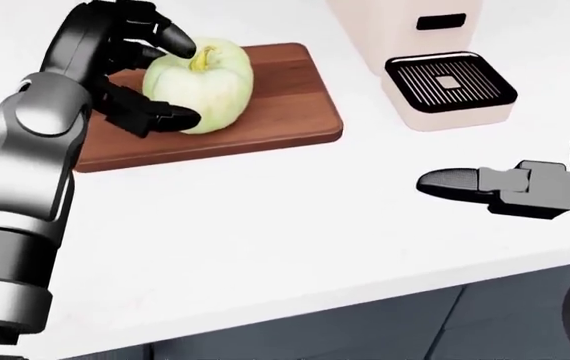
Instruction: Place the carrot and the squash on separate cutting boards.
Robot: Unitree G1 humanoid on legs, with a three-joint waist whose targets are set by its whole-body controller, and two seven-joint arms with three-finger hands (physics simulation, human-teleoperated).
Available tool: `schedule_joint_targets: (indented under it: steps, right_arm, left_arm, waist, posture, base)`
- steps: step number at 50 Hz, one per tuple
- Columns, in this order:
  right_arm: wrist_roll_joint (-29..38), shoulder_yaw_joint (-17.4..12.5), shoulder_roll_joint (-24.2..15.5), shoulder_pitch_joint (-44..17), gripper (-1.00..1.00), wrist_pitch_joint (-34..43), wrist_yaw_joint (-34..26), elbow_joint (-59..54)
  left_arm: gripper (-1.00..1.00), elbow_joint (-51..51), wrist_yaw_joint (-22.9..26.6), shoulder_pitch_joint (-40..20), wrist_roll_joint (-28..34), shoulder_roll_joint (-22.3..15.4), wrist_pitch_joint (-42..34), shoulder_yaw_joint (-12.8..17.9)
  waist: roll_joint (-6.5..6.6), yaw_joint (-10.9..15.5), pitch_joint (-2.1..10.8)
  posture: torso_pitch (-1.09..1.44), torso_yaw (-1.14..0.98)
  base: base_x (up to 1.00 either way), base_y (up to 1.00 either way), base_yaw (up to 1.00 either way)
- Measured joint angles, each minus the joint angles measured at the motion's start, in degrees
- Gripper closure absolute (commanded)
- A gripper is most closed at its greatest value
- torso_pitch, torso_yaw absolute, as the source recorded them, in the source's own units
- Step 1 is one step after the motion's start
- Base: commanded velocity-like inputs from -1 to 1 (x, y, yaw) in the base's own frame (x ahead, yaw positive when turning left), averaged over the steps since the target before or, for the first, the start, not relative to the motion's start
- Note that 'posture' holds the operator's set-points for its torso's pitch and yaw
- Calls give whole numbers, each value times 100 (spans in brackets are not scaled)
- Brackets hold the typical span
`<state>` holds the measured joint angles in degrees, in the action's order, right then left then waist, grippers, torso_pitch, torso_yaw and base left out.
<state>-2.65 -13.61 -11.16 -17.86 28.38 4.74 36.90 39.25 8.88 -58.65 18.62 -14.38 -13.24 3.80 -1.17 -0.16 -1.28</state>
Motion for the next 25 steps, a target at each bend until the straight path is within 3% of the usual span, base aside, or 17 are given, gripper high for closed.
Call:
schedule_joint_targets:
  steps: [9, 25]
  right_arm:
    - [11, 4, 13, 34, -100, -80, -4, -89]
    - [8, 6, 45, 112, -100, -227, -20, -167]
  left_arm:
    - [21, 281, -144, -40, 3, -11, 285, 12]
    - [-20, 235, -168, 27, 80, 12, 365, 5]
  waist:
    - [-26, 33, 48]
    - [-39, 72, 74]
  posture:
    - [0, 0]
    - [0, 0]
  base:
    - [0, 0, 0]
    - [0, 0, 0]
